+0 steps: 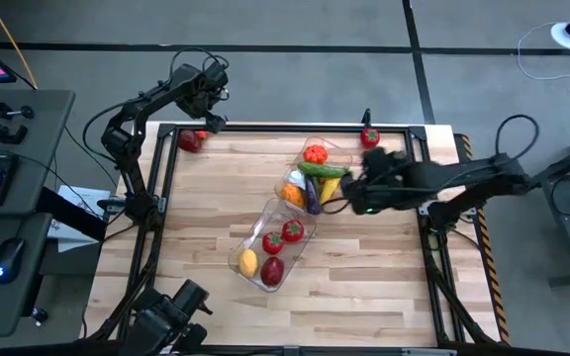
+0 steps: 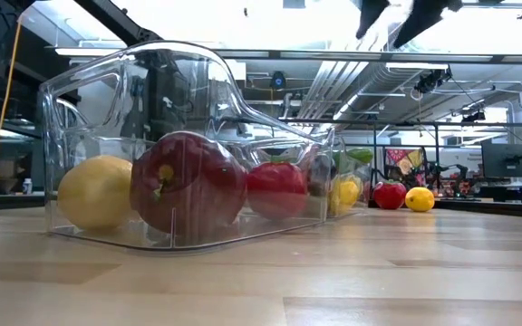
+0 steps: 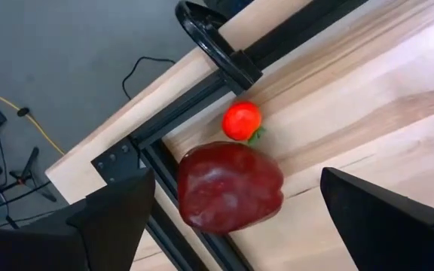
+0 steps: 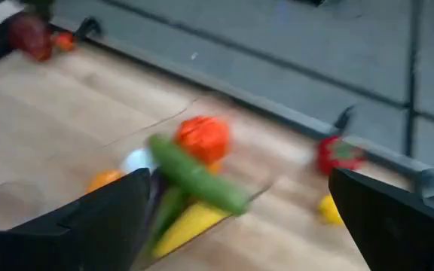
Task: Sort produce into baskets
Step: Put the red apple into the bottom transparent bin
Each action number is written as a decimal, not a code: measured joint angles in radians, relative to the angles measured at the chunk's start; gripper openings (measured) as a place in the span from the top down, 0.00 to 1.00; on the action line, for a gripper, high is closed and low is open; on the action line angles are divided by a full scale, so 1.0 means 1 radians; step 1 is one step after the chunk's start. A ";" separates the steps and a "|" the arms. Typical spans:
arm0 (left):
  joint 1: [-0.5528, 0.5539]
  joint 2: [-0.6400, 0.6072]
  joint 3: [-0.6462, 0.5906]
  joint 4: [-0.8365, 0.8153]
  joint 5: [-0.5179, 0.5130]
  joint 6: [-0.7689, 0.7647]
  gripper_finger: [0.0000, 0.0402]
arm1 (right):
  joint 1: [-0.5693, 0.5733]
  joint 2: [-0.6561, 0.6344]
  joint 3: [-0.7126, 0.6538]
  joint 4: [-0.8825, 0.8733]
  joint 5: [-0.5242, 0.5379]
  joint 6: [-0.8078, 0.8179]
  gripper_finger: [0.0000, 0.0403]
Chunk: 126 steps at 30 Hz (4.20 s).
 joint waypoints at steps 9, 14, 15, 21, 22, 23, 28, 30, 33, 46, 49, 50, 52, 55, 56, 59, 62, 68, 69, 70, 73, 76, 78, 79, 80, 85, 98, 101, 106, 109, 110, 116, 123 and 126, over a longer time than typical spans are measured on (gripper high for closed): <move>0.001 0.000 0.000 -0.025 -0.003 -0.050 0.09 | -0.014 0.212 0.000 0.236 -0.280 -0.434 0.01; 0.004 0.044 0.000 -0.187 -0.036 -0.156 0.09 | -0.110 0.259 0.000 0.199 -0.300 -0.563 0.01; 0.004 0.062 0.000 -0.237 -0.037 -0.173 0.09 | -0.137 0.260 0.000 0.201 -0.322 -0.595 0.01; -0.001 0.148 -0.001 -0.314 -0.017 -0.292 0.09 | -0.299 0.260 0.000 0.292 -0.490 -0.804 0.01; -0.004 0.150 -0.001 -0.310 -0.005 -0.306 0.09 | -0.321 0.260 0.000 0.307 -0.530 -0.831 0.01; -0.006 0.153 -0.001 -0.293 -0.002 -0.309 0.09 | -0.339 0.260 0.000 0.318 -0.571 -0.849 0.01; -0.001 0.165 -0.002 -0.262 -0.058 -0.268 0.09 | -0.385 0.260 0.000 0.336 -0.679 -0.850 0.01; 0.006 0.164 -0.001 -0.243 -0.079 -0.233 0.09 | -0.386 0.260 0.000 0.350 -0.681 -0.850 0.01; 0.019 0.165 -0.001 -0.231 -0.078 -0.196 0.09 | -0.386 0.260 0.000 0.413 -0.683 -0.848 0.01; 0.081 0.166 -0.001 -0.137 -0.011 -0.079 0.09 | -0.386 0.260 0.000 0.532 -0.710 -0.754 0.01; 0.094 0.180 0.000 -0.143 0.019 -0.083 0.09 | -0.386 0.260 0.000 0.543 -0.702 -0.739 0.01; 0.098 0.188 0.000 -0.145 0.034 -0.087 0.09 | -0.386 0.260 0.000 0.546 -0.699 -0.735 0.01; 0.104 0.205 0.000 -0.153 0.058 -0.087 0.09 | -0.386 0.260 0.000 0.550 -0.699 -0.720 0.01; 0.103 0.231 0.002 -0.176 0.048 -0.088 0.09 | -0.386 0.260 0.000 0.552 -0.698 -0.699 0.01; 0.103 0.238 0.003 -0.178 0.044 -0.090 0.09 | -0.386 0.260 0.000 0.552 -0.698 -0.690 0.01; 0.102 0.256 0.004 -0.172 0.046 -0.105 0.09 | -0.386 0.260 0.000 0.552 -0.697 -0.674 0.01; 0.103 0.261 0.002 -0.172 0.052 -0.106 0.09 | -0.386 0.260 0.000 0.553 -0.695 -0.673 0.01; 0.103 0.263 0.002 -0.168 0.057 -0.106 0.09 | -0.386 0.260 0.000 0.553 -0.678 -0.673 0.01; 0.102 0.263 0.001 -0.167 0.061 -0.106 0.09 | -0.386 0.260 0.000 0.553 -0.678 -0.673 0.01; 0.101 0.263 0.001 -0.166 0.068 -0.106 0.09 | -0.386 0.260 0.000 0.553 -0.677 -0.673 0.01; 0.094 0.263 0.001 -0.167 0.112 -0.113 0.09 | -0.386 0.260 0.000 0.553 -0.677 -0.675 0.01; 0.070 0.264 0.000 -0.170 0.132 -0.115 0.10 | -0.386 0.260 0.000 0.551 -0.677 -0.682 0.01; 0.054 0.264 0.000 -0.173 0.150 -0.114 0.11 | -0.386 0.260 0.000 0.543 -0.676 -0.683 0.01; 0.047 0.264 0.000 -0.176 0.164 -0.114 0.13 | -0.386 0.260 0.000 0.539 -0.676 -0.687 0.01; 0.040 0.264 0.000 -0.181 0.185 -0.114 0.14 | -0.386 0.260 0.000 0.534 -0.676 -0.695 0.01; -0.032 0.265 -0.001 -0.184 0.304 -0.114 0.25 | -0.386 0.260 0.000 0.465 -0.674 -0.743 0.01; -0.356 0.270 -0.003 -0.007 0.430 -0.176 0.37 | -0.385 0.259 0.000 0.237 -0.630 -0.771 0.01; -0.429 0.269 -0.003 0.015 0.429 -0.194 0.37 | -0.385 0.259 0.000 0.228 -0.630 -0.772 0.01; -0.527 0.257 -0.002 -0.007 0.423 -0.165 0.37 | -0.385 0.259 0.000 0.207 -0.630 -0.816 0.01; -0.562 0.221 -0.002 -0.039 0.395 -0.121 0.37 | -0.388 0.259 0.000 0.178 -0.620 -0.851 0.01; -0.568 0.203 -0.002 -0.047 0.380 -0.105 0.37 | -0.390 0.259 0.000 0.172 -0.604 -0.863 0.01; -0.562 0.040 -0.002 -0.039 0.257 -0.159 0.37 | -0.424 0.259 0.000 0.171 -0.585 -0.902 0.01; -0.568 -0.175 -0.058 0.016 0.160 -0.503 0.37 | -0.467 0.259 0.000 0.176 -0.591 -0.928 0.01; -0.610 -0.259 -0.152 0.075 0.121 -0.659 0.37 | -0.482 0.259 0.000 0.189 -0.610 -0.946 0.01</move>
